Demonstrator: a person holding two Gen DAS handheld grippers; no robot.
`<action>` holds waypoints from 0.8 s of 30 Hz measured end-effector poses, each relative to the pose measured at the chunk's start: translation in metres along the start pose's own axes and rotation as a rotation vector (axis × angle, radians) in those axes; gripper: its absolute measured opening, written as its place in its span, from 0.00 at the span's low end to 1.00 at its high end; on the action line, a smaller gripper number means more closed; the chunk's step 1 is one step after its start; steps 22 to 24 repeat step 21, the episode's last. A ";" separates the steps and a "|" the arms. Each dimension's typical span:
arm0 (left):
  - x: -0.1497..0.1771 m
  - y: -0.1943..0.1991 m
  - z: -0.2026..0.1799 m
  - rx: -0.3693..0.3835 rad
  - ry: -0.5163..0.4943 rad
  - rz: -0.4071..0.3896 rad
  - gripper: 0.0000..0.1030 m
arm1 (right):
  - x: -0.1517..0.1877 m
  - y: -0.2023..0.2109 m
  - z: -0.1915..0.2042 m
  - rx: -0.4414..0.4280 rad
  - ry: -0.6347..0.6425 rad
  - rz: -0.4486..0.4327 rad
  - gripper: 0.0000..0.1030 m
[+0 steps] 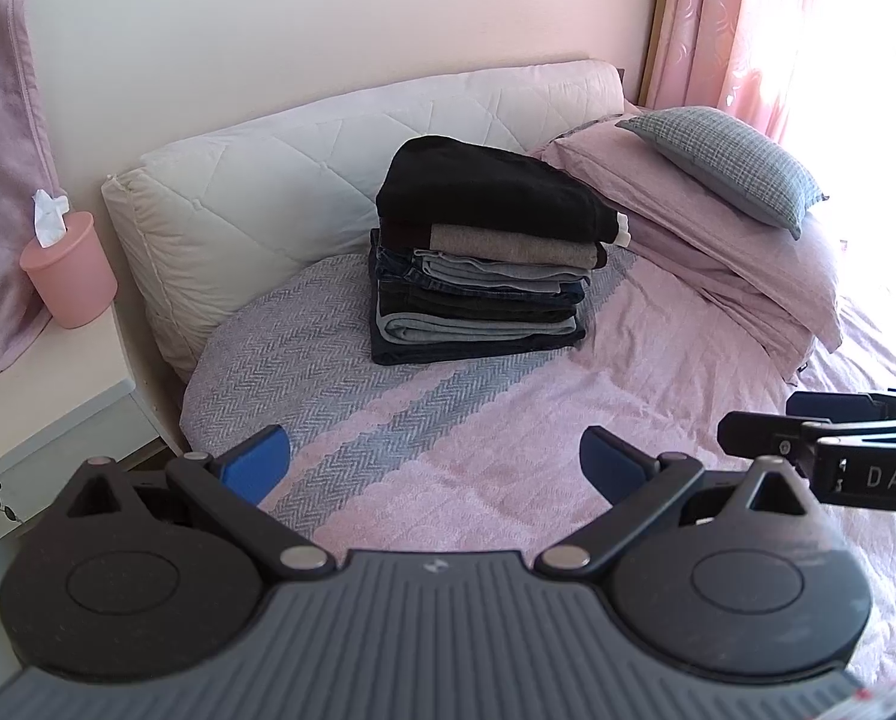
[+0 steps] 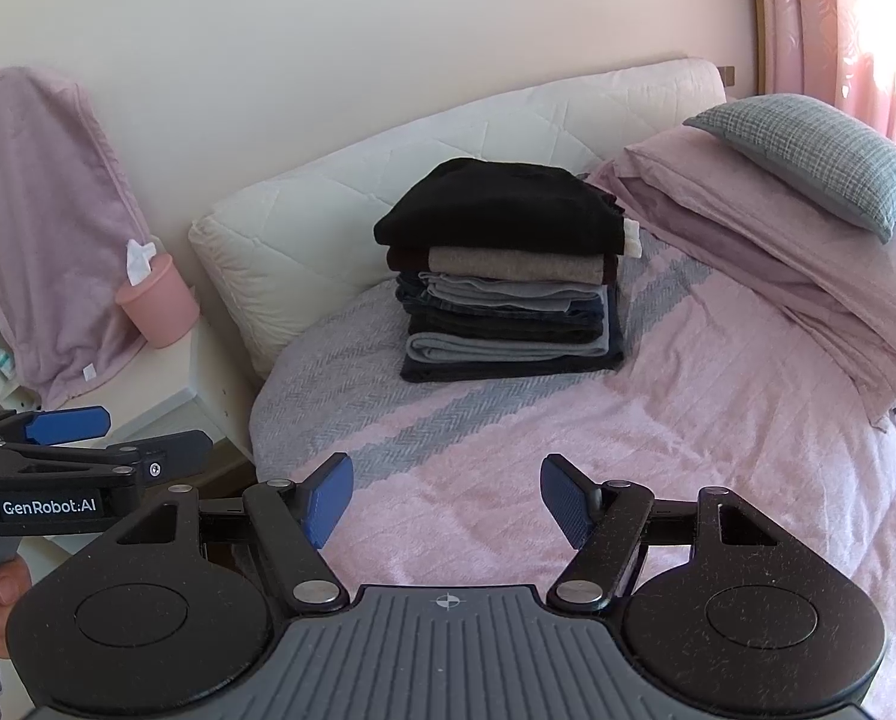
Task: Fold clothes
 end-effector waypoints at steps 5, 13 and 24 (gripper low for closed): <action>0.000 -0.003 -0.002 0.006 -0.003 0.007 0.98 | 0.000 -0.001 -0.001 0.003 -0.005 0.003 0.64; 0.000 -0.007 -0.006 0.016 -0.007 0.015 0.98 | -0.002 -0.002 -0.003 0.008 -0.012 0.005 0.64; 0.000 -0.007 -0.006 0.019 -0.010 0.009 0.98 | -0.001 -0.002 -0.004 0.012 -0.014 0.006 0.64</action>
Point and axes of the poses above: each gripper's, at about its wrist camera, not at the fingertips, and y roughly against the way its jaws point, z to its left, x to its underside, the point moved 10 cm from there along -y, roughly the way its jaws point, and after that the axes turned 2 degrees about z, right-handed, at the moved point
